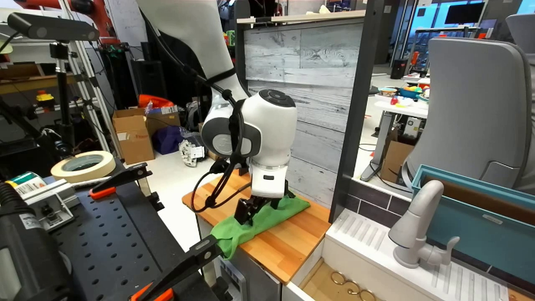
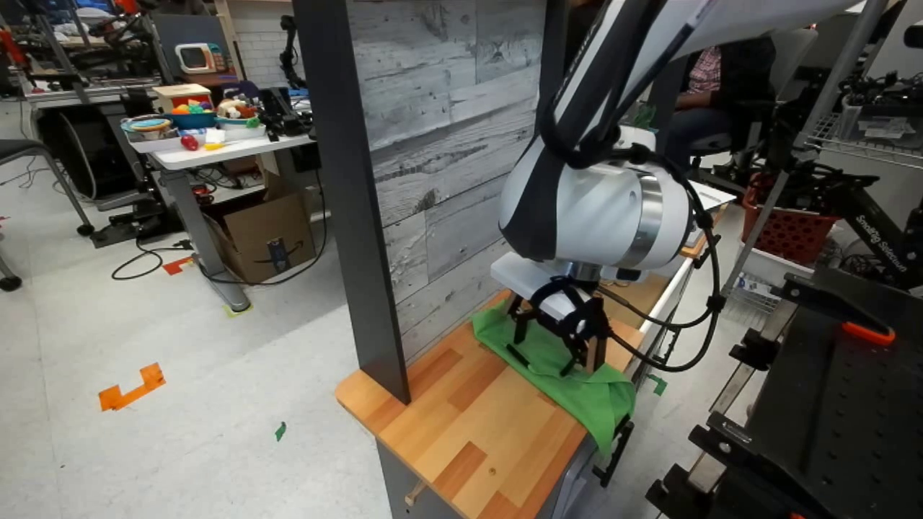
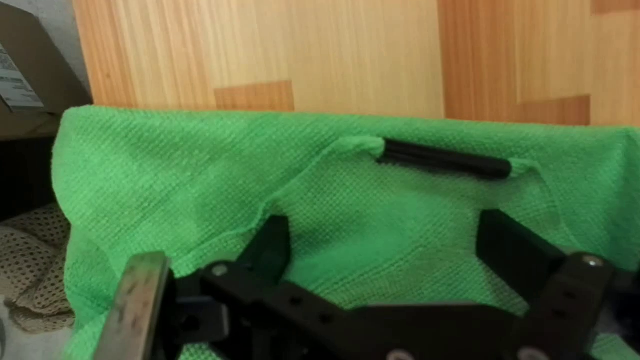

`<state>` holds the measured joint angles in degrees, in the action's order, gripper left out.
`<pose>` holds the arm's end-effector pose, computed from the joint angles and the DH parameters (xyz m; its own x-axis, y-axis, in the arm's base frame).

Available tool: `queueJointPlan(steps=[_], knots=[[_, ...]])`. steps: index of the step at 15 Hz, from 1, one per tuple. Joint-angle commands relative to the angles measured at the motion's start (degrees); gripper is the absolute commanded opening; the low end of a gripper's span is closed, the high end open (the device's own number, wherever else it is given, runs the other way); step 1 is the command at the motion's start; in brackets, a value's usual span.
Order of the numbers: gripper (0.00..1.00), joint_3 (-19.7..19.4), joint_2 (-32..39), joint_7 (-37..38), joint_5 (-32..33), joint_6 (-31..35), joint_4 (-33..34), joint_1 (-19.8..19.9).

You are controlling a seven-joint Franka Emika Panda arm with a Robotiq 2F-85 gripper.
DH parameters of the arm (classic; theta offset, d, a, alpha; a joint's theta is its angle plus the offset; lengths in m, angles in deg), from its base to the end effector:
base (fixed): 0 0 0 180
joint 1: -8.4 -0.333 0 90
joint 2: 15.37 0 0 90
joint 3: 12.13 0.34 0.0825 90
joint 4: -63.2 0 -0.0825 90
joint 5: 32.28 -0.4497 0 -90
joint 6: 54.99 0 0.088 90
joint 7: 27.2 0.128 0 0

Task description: Move the green towel to the right

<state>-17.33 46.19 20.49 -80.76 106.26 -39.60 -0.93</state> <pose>0.6107 0.0050 -0.1198 0.0502 -0.9849 -0.1660 -0.9982 -0.0442 -0.0399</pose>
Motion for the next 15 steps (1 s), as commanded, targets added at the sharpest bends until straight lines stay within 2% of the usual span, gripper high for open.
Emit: queueJointPlan(steps=[1,10,15], knots=[[1.00,-1.8,2.3,2.2,2.9,-0.7,0.9,1.9],[1.00,-4.5,1.0,4.5,6.2,-1.8,0.2,4.9],[1.00,-3.5,-5.0,2.8,8.8,-3.6,-2.9,5.6]])
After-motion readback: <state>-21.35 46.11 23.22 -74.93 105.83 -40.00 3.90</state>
